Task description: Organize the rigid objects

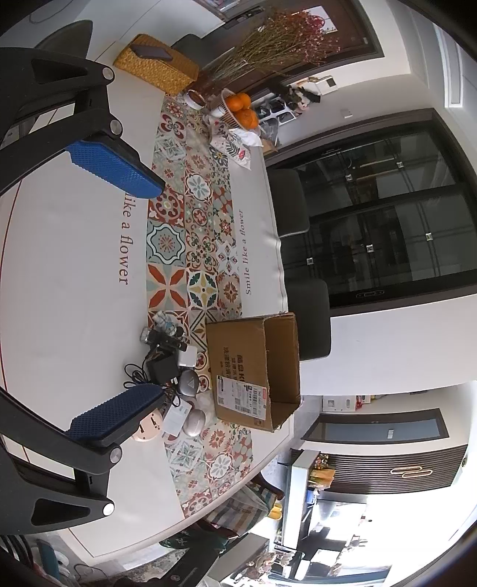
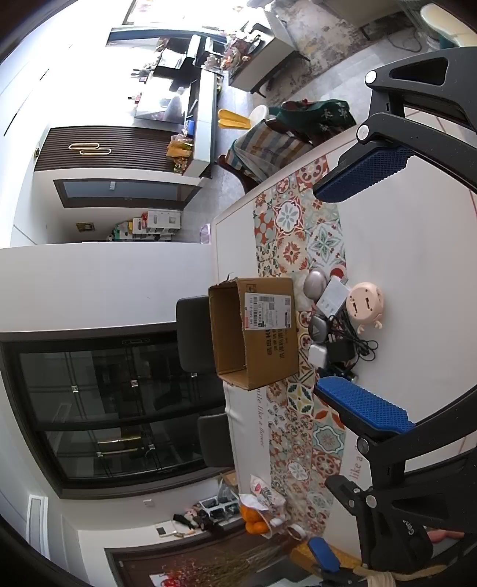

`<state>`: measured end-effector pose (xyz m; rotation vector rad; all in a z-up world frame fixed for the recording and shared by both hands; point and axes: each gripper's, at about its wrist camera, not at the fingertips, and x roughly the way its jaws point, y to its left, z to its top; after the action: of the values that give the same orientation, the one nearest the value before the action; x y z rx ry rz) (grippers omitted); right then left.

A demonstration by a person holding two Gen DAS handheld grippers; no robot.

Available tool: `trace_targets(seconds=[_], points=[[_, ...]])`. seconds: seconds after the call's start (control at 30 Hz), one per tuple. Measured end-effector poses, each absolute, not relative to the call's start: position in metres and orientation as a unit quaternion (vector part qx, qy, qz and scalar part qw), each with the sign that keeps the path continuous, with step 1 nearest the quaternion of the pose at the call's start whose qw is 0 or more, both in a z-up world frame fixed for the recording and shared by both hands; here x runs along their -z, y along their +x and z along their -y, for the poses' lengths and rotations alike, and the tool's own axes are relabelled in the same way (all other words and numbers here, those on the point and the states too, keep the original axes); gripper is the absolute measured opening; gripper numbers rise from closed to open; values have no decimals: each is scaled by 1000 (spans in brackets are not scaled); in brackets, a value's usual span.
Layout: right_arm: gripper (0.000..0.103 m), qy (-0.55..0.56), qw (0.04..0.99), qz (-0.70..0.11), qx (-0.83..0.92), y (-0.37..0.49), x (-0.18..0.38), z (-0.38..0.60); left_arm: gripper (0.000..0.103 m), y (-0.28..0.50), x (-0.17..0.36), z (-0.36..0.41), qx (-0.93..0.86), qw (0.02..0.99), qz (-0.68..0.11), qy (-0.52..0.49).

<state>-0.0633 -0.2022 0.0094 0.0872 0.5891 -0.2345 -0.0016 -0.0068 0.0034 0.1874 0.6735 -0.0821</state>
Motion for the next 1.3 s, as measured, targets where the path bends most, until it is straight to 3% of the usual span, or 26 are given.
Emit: trace_targets(seconds=[1.3], points=[[96, 45, 950, -290, 110, -65, -9, 204, 103, -2, -9, 11, 37, 940, -328, 87]])
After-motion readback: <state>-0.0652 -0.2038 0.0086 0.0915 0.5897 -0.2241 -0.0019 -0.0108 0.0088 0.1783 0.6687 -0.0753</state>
